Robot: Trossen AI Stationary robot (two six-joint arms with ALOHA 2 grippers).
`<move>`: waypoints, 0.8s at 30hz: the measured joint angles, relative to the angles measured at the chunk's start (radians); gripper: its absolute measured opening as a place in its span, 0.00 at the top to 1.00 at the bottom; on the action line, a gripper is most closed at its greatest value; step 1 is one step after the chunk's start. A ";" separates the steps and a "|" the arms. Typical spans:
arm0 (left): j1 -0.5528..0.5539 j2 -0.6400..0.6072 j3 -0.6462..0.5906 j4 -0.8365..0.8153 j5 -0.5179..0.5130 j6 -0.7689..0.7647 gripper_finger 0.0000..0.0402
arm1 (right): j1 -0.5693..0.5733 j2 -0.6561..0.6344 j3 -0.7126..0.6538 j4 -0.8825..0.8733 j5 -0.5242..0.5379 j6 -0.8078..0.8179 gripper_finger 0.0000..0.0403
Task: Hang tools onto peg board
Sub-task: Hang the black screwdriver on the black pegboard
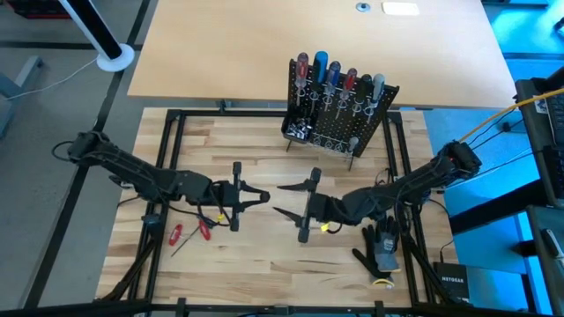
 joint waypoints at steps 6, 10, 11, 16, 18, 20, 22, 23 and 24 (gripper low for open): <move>-0.010 -0.001 0.000 0.005 0.000 -0.021 0.85 | -0.002 0.001 -0.009 -0.038 -0.016 0.088 0.39; -0.018 -0.001 0.000 0.010 0.000 -0.011 0.85 | -0.007 0.019 -0.021 -0.002 -0.019 0.111 0.39; -0.018 -0.001 0.000 0.015 0.005 -0.011 0.85 | -0.009 0.032 -0.022 0.024 -0.025 0.111 0.39; -0.010 0.001 0.001 0.049 0.095 -0.017 0.85 | -0.046 0.109 -0.022 0.138 -0.091 0.110 0.39; -0.010 0.001 0.001 0.043 0.099 -0.017 0.85 | -0.055 0.125 -0.022 0.158 -0.096 0.110 0.39; -0.010 0.002 0.001 0.038 0.100 -0.019 0.85 | -0.056 0.126 -0.022 0.171 -0.107 0.105 0.39; -0.010 0.002 0.002 0.025 0.100 -0.020 0.85 | -0.061 0.126 -0.022 0.194 -0.126 0.104 0.39; -0.010 0.006 0.002 0.020 0.101 -0.021 0.85 | -0.061 0.125 -0.022 0.201 -0.141 0.103 0.39; -0.008 0.011 0.002 0.019 0.101 -0.020 0.85 | -0.061 0.125 -0.022 0.206 -0.158 0.102 0.40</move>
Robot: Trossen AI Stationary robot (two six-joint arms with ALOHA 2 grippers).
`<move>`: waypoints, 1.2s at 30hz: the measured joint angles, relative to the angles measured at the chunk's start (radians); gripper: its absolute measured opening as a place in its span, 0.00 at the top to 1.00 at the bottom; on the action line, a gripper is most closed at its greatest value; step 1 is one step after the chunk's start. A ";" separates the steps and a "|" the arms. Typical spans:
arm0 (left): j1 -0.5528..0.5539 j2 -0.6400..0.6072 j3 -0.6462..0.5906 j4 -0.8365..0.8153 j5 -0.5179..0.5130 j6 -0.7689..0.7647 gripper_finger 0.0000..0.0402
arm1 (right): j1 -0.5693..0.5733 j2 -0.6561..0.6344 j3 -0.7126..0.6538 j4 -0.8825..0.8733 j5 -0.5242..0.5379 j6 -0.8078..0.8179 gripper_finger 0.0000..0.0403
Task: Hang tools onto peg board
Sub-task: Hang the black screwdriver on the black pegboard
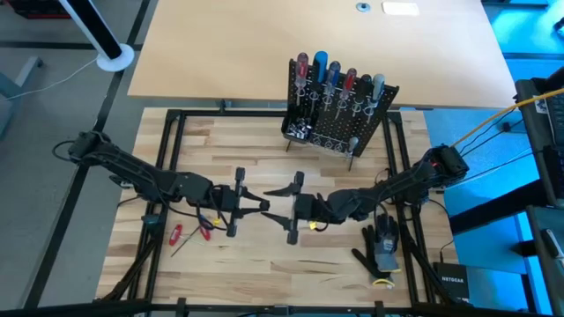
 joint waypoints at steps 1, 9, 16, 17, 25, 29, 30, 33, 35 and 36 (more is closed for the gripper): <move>0.002 0.003 0.000 -0.002 0.002 0.002 0.85 | 0.000 0.000 0.000 0.004 -0.012 -0.002 0.41; 0.003 0.037 -0.001 0.015 0.002 0.009 0.85 | 0.000 0.000 0.000 -0.026 -0.053 -0.031 0.58; 0.003 0.037 -0.001 0.023 0.001 0.001 0.85 | -0.006 -0.001 0.001 -0.046 -0.053 -0.037 0.68; 0.003 0.037 -0.001 0.023 0.001 0.001 0.85 | -0.006 -0.001 0.001 -0.048 -0.052 -0.038 0.68; 0.003 0.037 -0.001 0.023 0.001 -0.027 0.78 | -0.005 -0.001 0.001 -0.045 -0.051 -0.050 0.68; 0.005 0.036 -0.001 0.029 0.000 -0.063 0.71 | -0.005 -0.001 0.001 -0.050 -0.025 -0.055 0.68; 0.005 0.036 -0.001 0.029 -0.003 -0.070 0.70 | -0.003 -0.002 0.001 -0.053 -0.008 -0.064 0.69; 0.005 0.032 0.000 0.018 -0.013 -0.079 0.65 | 0.012 -0.013 0.001 -0.069 0.053 -0.091 0.69; 0.006 0.020 0.000 -0.008 -0.020 -0.079 0.62 | 0.030 -0.031 0.000 -0.087 0.109 -0.114 0.69; 0.006 0.013 0.000 -0.025 -0.029 -0.076 0.61 | 0.039 -0.043 0.000 -0.100 0.147 -0.127 0.69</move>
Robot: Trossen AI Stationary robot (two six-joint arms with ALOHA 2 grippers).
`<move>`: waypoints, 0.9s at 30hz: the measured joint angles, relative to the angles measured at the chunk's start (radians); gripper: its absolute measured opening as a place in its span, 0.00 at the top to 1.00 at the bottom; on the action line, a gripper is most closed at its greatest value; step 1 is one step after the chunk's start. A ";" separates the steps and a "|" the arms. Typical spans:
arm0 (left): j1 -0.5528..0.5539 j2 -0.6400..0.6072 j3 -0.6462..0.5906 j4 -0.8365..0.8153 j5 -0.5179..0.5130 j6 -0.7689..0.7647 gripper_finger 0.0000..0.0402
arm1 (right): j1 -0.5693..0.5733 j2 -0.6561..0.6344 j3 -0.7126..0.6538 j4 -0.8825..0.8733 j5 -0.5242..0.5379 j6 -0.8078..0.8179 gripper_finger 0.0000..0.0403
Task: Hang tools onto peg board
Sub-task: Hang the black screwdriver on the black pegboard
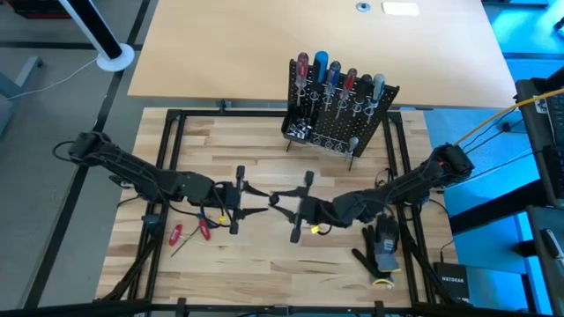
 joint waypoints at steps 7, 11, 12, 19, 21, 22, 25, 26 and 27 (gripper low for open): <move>-0.001 -0.093 0.000 -0.200 -0.133 -0.061 0.60 | 0.066 -0.089 0.000 -0.144 0.317 -0.056 0.69; 0.010 -0.125 0.000 -0.349 -0.158 -0.135 0.62 | 0.083 -0.128 0.000 -0.249 0.493 -0.027 0.69; 0.013 -0.126 0.000 -0.392 -0.159 -0.169 0.62 | 0.082 -0.137 0.000 -0.284 0.528 -0.008 0.69; -0.011 -0.123 -0.145 -0.400 -0.161 -0.326 0.65 | 0.081 -0.197 0.000 -0.601 0.668 0.264 0.69; -0.018 -0.123 -0.194 -0.345 -0.161 -0.347 0.65 | 0.081 -0.210 0.000 -0.725 0.707 0.384 0.69; -0.018 -0.123 -0.216 -0.321 -0.161 -0.361 0.65 | 0.081 -0.218 0.000 -0.796 0.724 0.456 0.69; -0.012 -0.123 -0.255 -0.268 -0.162 -0.370 0.66 | 0.081 -0.238 0.000 -1.044 0.791 0.722 0.69; -0.009 -0.123 -0.260 -0.251 -0.163 -0.370 0.66 | 0.081 -0.239 0.000 -1.130 0.820 0.824 0.69; -0.007 -0.123 -0.263 -0.240 -0.163 -0.369 0.66 | 0.081 -0.241 -0.001 -1.220 0.844 0.927 0.69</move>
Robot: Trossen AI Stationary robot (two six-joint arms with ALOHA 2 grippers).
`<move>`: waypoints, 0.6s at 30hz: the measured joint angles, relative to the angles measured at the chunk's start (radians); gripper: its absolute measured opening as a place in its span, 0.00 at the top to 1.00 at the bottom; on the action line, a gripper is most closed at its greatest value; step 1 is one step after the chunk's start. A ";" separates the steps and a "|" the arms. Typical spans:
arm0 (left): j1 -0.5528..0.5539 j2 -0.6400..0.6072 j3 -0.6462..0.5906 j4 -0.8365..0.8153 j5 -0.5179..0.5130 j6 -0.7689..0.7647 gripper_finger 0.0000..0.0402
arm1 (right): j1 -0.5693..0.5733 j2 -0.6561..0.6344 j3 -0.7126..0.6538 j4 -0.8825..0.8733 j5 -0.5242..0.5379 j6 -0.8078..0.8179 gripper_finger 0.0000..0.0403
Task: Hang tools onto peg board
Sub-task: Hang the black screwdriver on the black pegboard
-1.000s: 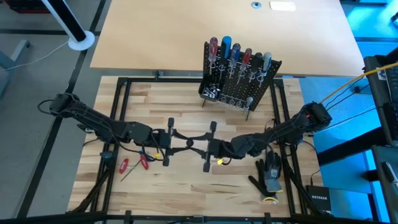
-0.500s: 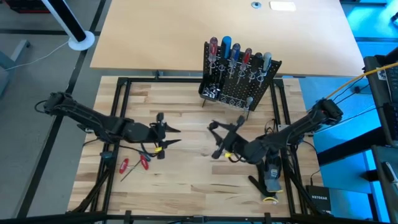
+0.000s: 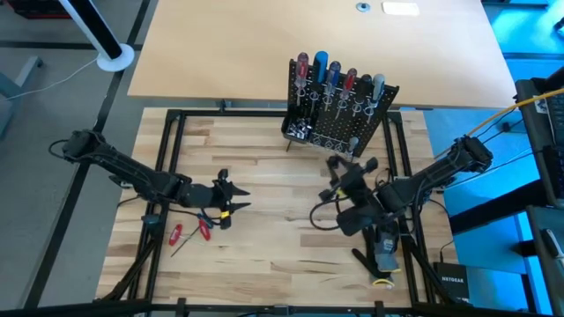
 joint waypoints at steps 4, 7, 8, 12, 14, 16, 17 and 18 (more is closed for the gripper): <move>0.006 0.000 -0.001 0.033 0.000 0.007 0.66 | -0.001 0.000 0.000 -0.275 0.066 0.375 0.69; 0.006 0.000 -0.001 0.053 -0.001 0.028 0.66 | -0.024 0.010 0.000 -0.334 0.081 0.468 0.69; 0.006 0.000 -0.001 0.059 -0.001 0.032 0.66 | -0.033 0.014 0.000 -0.336 0.082 0.468 0.69; 0.005 0.000 -0.001 0.067 -0.001 0.032 0.66 | -0.090 0.033 0.000 -0.335 0.085 0.465 0.69; 0.005 0.000 -0.001 0.066 -0.001 0.032 0.66 | -0.115 0.038 -0.014 -0.323 0.088 0.466 0.69; 0.004 0.000 -0.001 0.063 -0.001 0.032 0.66 | -0.141 0.039 -0.033 -0.323 0.091 0.489 0.69; 0.004 0.000 -0.001 0.062 -0.001 0.032 0.66 | -0.154 0.039 -0.047 -0.323 0.091 0.506 0.69; 0.004 0.000 -0.001 0.062 -0.001 0.032 0.66 | -0.165 0.040 -0.060 -0.324 0.092 0.520 0.69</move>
